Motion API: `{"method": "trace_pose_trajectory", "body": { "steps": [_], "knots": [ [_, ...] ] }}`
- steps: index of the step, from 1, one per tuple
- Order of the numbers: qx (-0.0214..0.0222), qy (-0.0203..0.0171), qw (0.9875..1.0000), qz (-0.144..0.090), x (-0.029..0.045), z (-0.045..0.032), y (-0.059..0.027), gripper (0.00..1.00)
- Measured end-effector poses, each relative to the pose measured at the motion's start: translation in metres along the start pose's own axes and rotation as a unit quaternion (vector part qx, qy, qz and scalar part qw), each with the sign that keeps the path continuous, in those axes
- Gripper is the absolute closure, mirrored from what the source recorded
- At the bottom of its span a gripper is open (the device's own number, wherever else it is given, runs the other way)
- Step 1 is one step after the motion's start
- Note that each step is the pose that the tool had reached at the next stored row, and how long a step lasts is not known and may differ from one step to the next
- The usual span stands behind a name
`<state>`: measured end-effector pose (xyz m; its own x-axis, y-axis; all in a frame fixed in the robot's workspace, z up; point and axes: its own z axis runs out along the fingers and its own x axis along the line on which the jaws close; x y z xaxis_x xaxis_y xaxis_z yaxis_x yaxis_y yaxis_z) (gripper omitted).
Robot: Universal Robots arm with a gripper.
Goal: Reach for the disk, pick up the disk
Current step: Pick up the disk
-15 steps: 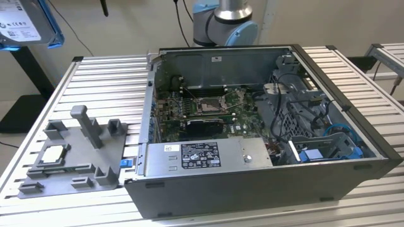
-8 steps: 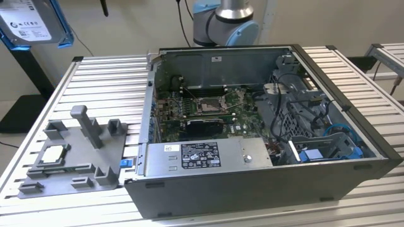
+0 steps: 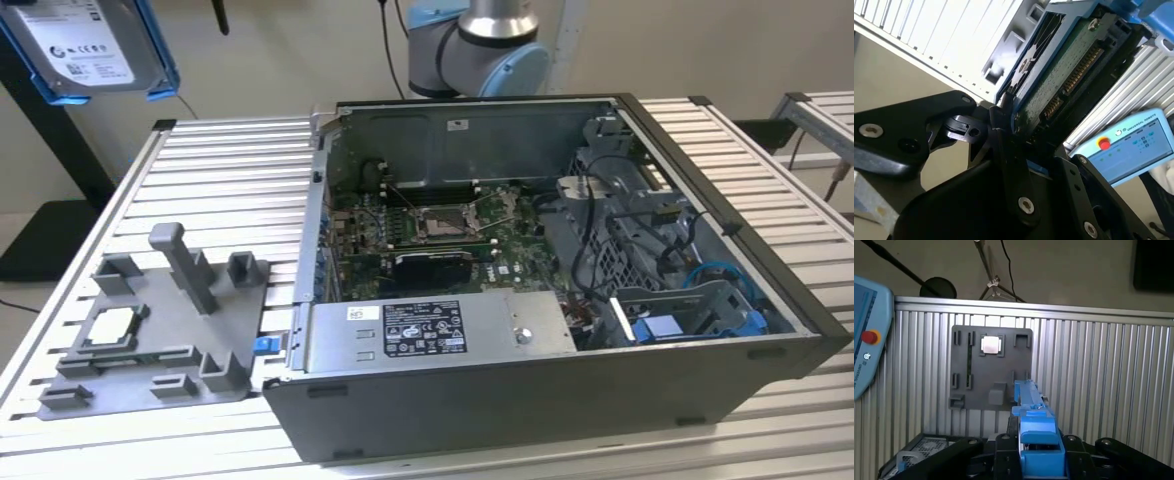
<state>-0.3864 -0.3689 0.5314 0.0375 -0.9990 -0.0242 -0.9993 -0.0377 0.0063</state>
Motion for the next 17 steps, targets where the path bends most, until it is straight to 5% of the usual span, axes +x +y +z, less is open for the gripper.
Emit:
{"method": "trace_pose_trajectory", "body": {
  "steps": [17],
  "knots": [
    [0.0, 0.0, 1.0, 0.0, 0.0018, -0.0003, -0.0472, 1.0]
  ]
}}
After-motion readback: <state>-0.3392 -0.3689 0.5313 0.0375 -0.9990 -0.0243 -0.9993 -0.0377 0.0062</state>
